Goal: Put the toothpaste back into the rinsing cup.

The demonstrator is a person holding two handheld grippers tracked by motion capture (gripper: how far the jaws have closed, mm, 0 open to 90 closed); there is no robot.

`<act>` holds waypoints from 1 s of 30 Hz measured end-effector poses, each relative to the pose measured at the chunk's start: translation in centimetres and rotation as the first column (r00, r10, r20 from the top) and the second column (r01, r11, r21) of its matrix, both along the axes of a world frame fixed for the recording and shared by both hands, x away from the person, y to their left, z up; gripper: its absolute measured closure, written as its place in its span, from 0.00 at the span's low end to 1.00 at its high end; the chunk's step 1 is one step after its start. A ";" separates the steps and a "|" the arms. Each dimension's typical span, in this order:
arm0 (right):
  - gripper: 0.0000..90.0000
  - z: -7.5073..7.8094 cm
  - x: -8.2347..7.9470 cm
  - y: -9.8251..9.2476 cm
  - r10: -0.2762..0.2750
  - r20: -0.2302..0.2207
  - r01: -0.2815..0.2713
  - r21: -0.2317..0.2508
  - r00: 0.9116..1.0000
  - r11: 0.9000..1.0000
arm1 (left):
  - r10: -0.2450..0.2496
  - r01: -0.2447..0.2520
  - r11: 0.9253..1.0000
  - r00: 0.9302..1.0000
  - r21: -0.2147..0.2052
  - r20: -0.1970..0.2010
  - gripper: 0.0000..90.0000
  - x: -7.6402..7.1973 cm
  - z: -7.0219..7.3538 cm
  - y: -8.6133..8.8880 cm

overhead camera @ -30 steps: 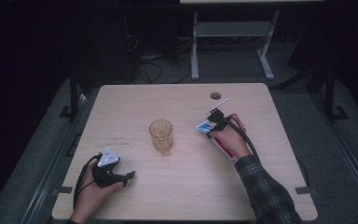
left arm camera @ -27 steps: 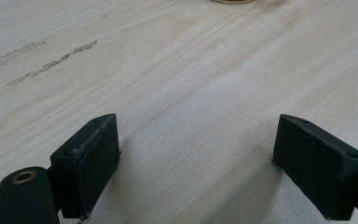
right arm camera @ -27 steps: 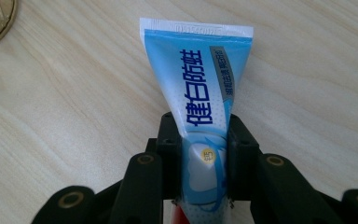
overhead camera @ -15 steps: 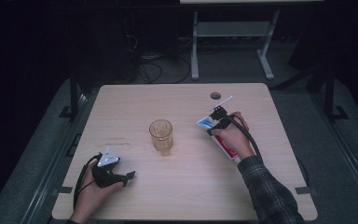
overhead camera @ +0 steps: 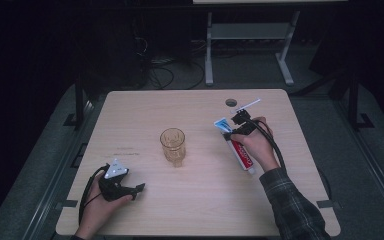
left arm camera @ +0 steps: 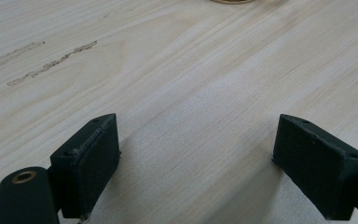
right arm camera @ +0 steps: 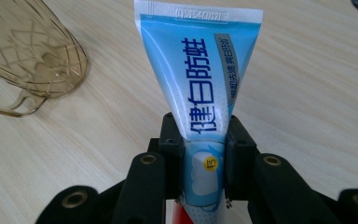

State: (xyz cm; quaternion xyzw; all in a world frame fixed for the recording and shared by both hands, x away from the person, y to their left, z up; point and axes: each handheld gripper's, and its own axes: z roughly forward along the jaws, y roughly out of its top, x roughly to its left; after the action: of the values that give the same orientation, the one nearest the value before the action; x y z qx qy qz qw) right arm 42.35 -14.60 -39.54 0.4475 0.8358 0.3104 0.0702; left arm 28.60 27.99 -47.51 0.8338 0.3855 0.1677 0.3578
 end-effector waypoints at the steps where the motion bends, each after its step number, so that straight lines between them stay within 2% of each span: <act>1: 0.81 0.2 -0.1 -0.1 0.001 0.007 -0.001 0.006 1.000 1.000 | 0.000 0.000 1.000 1.000 0.000 0.000 0.15 0.0 0.0 0.0; 4: 0.81 0.5 -0.3 -0.3 0.000 0.021 0.000 0.018 1.000 1.000 | 0.000 0.000 1.000 1.000 0.000 0.000 0.15 0.0 0.0 0.0; 8: 0.81 1.1 -0.7 -0.6 0.005 0.045 -0.007 0.056 0.999 0.998 | 0.000 0.000 1.000 1.000 0.000 0.000 0.15 0.0 0.0 0.0; 9: 0.81 1.4 -0.9 -0.8 0.008 0.057 -0.013 0.077 0.998 0.997 | 0.000 0.000 1.000 1.000 0.000 0.000 0.15 0.0 0.0 0.0; 10: 0.81 1.4 -0.9 -0.8 0.008 0.057 -0.013 0.077 0.998 0.997 | 0.000 0.000 1.000 1.000 0.000 0.000 0.15 0.0 0.0 0.0; 11: 0.81 1.7 -1.1 -1.0 0.011 0.070 -0.019 0.102 0.997 0.995 | 0.001 -0.001 1.000 1.000 0.000 0.000 0.15 0.0 0.0 0.0; 18: 0.81 2.4 -1.6 -1.4 0.028 0.112 -0.046 0.155 0.993 0.987 | 0.000 0.000 1.000 1.000 0.000 0.000 0.15 0.0 0.0 0.0; 24: 0.81 2.8 -2.1 -2.0 0.035 0.148 -0.068 0.225 0.988 0.972 | 0.000 0.000 1.000 1.000 0.000 0.000 0.15 0.0 0.0 0.0; 30: 0.81 3.5 -2.5 -2.3 0.045 0.213 -0.105 0.277 0.976 0.955 | 0.000 0.000 1.000 1.000 0.002 0.001 0.15 0.0 0.0 0.0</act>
State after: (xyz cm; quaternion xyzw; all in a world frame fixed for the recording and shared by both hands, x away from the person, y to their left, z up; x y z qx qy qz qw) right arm 39.84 -16.92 -36.04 0.3864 0.7867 0.4750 0.0781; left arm 28.60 28.00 -47.50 0.8341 0.3852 0.1683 0.3572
